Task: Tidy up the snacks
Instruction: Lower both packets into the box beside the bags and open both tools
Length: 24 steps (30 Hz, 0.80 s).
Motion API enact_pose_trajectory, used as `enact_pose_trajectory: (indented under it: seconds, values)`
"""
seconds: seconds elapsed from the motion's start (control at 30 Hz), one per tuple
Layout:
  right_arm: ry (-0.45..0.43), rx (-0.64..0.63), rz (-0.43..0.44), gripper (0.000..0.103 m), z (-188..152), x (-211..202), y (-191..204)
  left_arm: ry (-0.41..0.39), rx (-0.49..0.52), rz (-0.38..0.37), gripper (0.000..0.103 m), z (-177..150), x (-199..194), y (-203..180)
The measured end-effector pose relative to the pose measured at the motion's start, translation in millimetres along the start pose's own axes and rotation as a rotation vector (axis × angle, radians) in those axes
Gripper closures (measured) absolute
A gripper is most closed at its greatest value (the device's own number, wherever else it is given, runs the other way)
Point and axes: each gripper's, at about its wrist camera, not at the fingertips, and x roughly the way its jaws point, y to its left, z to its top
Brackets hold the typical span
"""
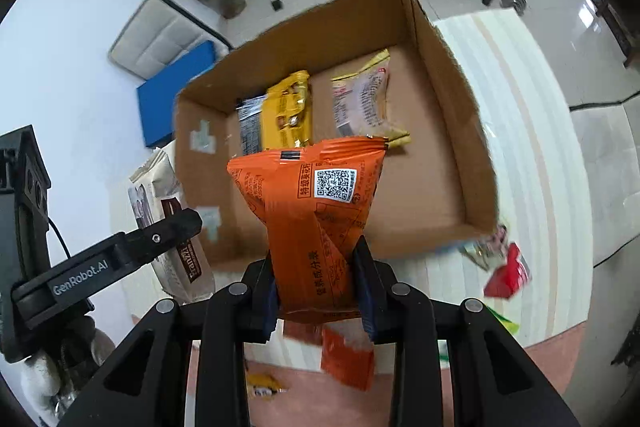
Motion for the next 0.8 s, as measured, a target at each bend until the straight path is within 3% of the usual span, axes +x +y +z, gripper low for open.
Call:
enact_pose_trajectory:
  seconds: [0.23,0.63,0.67,0.73,0.77,0.8]
  values:
    - [0.087,0.021,-0.048,0.069,28,65,-6,0.157,-0.032,-0.008,0.044,32,67,8]
    - [0.151,-0.020,-0.094,0.066,35,117,-9,0.203,-0.019,0.043,0.042,44,98,9]
    - [0.169,-0.029,-0.087,0.063,36,121,-7,0.202,-0.010,0.041,0.042,44,98,9]
    - [0.192,-0.041,-0.099,0.035,35,124,-5,0.202,-0.005,0.045,0.042,42,100,5]
    - [0.196,-0.054,-0.105,0.027,35,125,-3,0.201,0.002,0.050,0.039,42,100,4]
    - [0.197,-0.074,-0.112,0.018,34,125,-1,0.202,0.019,0.055,0.030,41,100,2]
